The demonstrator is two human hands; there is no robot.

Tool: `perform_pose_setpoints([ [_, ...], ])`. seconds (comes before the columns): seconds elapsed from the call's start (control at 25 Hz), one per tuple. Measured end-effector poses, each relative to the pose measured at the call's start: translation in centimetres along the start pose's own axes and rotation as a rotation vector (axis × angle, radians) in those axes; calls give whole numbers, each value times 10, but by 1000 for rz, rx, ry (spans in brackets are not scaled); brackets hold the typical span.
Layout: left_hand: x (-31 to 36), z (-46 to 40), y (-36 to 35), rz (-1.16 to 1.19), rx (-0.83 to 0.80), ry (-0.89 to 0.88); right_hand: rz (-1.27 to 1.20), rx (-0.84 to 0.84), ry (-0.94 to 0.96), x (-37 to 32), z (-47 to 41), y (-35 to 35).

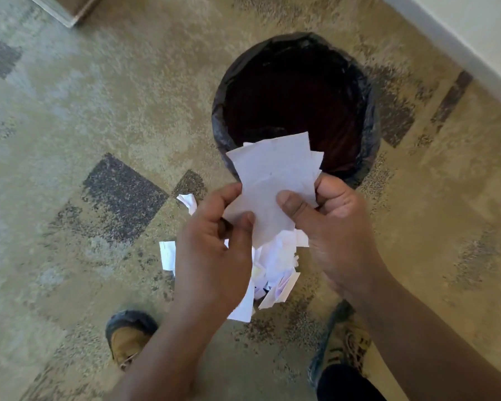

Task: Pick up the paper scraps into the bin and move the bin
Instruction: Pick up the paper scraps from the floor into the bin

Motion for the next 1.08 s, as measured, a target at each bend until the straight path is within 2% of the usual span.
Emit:
perform_pose_setpoints([
  [0.16,47,-73,-18,-350,-121,-301,327,148,201,-34,-26,34],
  [0.32,71,-123,-42,-801,-220,-581,705,162,236,-41,-56,50],
  [0.4,72,-137,-48,-988,-218,-602,865,99,200,-35,-70,50],
  [0.52,63,-147,-56,-1176,-254,-522,1180,3,126,-23,-85,41],
  [0.64,47,-148,-54,-1177,-291,-439,1278,-70,73,-13,-90,35],
  [0.72,43,-138,-53,-1137,-294,-497,1239,-45,93,-11,-84,32],
  [0.76,46,-127,-50,-1082,-258,-583,1204,4,155,-14,-76,29],
  [0.84,52,-99,-37,-930,-114,-787,1138,140,404,-28,-47,15],
  [0.92,41,-67,-16,-796,50,-867,1071,181,677,-32,-10,-10],
  [1.0,10,-43,2,-708,122,-810,1015,53,763,-6,14,-34],
  [1.08,-45,-37,8,-678,83,-669,946,-119,590,51,16,-47],
])
Point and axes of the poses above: each hand's wrist, its own z-axis away from the middle knuckle, its own y-axis out of the back of the hand, x = y × z, the point moved 9 cm from there along -z, towards the middle knuckle, and after that the axes turned 11 degrees about -x, right-handed, at the moved point
